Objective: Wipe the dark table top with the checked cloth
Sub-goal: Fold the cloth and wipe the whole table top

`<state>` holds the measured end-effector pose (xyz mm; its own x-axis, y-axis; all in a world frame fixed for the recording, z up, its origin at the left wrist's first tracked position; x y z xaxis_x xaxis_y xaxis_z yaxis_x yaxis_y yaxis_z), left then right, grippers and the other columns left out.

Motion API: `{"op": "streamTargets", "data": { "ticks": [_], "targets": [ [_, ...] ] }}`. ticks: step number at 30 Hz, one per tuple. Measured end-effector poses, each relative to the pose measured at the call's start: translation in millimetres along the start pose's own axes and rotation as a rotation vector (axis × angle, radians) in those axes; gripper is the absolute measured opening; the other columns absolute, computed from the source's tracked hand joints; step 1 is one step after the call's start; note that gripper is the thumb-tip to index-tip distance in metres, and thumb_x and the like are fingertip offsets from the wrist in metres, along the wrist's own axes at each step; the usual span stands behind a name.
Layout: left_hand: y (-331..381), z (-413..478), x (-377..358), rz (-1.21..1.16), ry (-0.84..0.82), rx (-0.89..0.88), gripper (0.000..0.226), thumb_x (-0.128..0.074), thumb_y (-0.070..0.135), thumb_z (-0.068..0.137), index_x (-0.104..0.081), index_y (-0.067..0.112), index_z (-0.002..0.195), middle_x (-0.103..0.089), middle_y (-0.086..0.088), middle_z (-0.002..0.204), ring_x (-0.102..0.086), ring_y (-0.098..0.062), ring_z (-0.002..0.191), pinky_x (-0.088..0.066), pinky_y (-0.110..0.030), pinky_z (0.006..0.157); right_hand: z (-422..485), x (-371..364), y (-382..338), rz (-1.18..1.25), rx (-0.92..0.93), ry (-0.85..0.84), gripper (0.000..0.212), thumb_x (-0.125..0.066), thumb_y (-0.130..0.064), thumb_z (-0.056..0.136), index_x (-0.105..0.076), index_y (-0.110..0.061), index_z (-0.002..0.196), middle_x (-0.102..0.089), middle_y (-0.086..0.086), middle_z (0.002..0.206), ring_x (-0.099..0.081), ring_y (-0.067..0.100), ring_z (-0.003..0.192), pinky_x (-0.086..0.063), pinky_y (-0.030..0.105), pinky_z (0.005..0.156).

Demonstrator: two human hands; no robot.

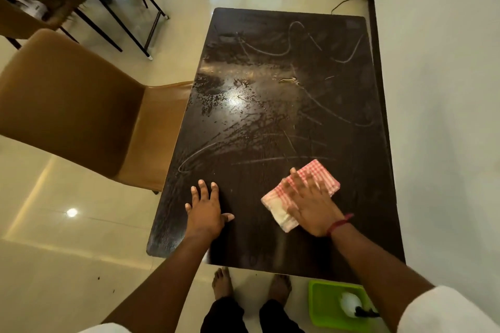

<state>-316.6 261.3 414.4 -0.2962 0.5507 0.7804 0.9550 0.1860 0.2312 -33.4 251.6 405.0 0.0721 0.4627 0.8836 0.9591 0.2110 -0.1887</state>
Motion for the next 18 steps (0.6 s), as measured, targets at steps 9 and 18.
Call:
{"op": "streamTargets", "data": {
  "ticks": [9, 18],
  "targets": [
    [17.3, -6.8, 5.6, -0.011, 0.004, 0.038, 0.101, -0.065, 0.039, 0.089, 0.009, 0.017, 0.154, 0.019, -0.016, 0.16, 0.016, -0.039, 0.147, -0.009, -0.065, 0.116, -24.7, -7.1, 9.4, 0.003, -0.068, -0.003, 0.068, -0.003, -0.06, 0.088, 0.008, -0.034, 0.15, 0.025, 0.0, 0.157, 0.013, 0.035, 0.146, 0.01, 0.048, 0.113],
    [104.4, -33.0, -36.9, 0.058, -0.019, -0.278, 0.092, -0.056, 0.061, 0.086, 0.003, 0.035, 0.153, 0.017, -0.007, 0.162, 0.018, -0.032, 0.148, -0.008, -0.07, 0.111, -33.7, -12.3, 24.7, 0.118, -0.289, 0.047, 0.063, -0.019, -0.052, 0.096, 0.004, -0.031, 0.151, 0.021, 0.003, 0.159, 0.008, 0.038, 0.146, 0.001, 0.055, 0.116]
  ]
}}
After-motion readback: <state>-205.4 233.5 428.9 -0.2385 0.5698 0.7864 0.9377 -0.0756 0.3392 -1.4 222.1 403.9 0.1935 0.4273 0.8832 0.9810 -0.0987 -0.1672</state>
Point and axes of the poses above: each hand's wrist, its own z-axis towards the middle knuckle, its own x-axis out of the back of the hand, y = z × x, the point moved 1 cm from there along z, towards the middle knuckle
